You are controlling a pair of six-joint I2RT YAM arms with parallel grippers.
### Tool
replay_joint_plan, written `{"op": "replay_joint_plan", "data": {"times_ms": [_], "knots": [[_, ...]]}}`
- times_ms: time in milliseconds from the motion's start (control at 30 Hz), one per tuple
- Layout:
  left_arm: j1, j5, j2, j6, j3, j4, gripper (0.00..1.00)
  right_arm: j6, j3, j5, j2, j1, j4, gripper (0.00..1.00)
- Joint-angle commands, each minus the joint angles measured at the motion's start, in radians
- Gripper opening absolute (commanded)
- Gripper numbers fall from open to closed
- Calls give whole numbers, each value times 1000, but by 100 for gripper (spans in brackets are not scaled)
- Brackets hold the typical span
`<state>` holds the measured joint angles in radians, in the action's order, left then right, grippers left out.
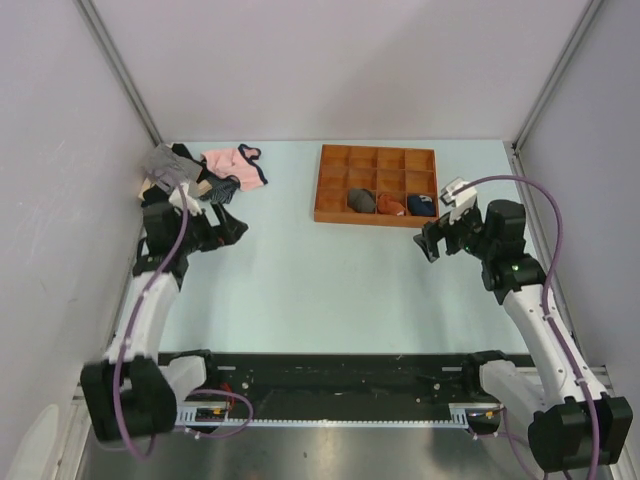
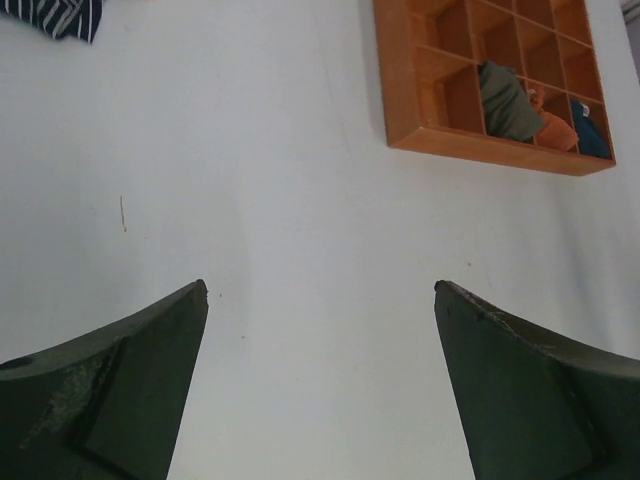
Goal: Roll the underwear
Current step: Pick up the underwear from the corner of the board.
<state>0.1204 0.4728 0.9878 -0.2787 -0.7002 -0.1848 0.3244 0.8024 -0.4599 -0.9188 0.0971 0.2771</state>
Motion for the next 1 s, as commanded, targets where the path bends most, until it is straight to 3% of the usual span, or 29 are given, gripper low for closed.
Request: {"op": "replay_joint_plan", "data": {"times_ms": [0, 167, 267, 467, 700, 767, 800, 967], "knots": [[16, 61, 236, -91, -163, 48, 100, 88, 4, 43, -18, 61, 4, 100], [13, -236, 478, 4, -431, -92, 92, 108, 4, 78, -31, 116, 7, 100], [12, -336, 664, 38, -593, -163, 84, 125, 4, 116, -31, 151, 4, 100], [-31, -393, 1015, 53, -945, -243, 75, 156, 7, 184, -61, 202, 8, 100], [-70, -402, 1348, 18, -1457, -372, 74, 169, 17, 224, -107, 248, 22, 100], [-73, -398, 1435, 10, -1536, -418, 72, 169, 21, 234, -118, 254, 28, 100], [-76, -404, 1457, 1, -1580, -426, 70, 171, 24, 236, -129, 259, 30, 100], [-77, -372, 1454, -24, -1535, -371, 39, 166, 26, 244, -140, 262, 30, 100]]}}
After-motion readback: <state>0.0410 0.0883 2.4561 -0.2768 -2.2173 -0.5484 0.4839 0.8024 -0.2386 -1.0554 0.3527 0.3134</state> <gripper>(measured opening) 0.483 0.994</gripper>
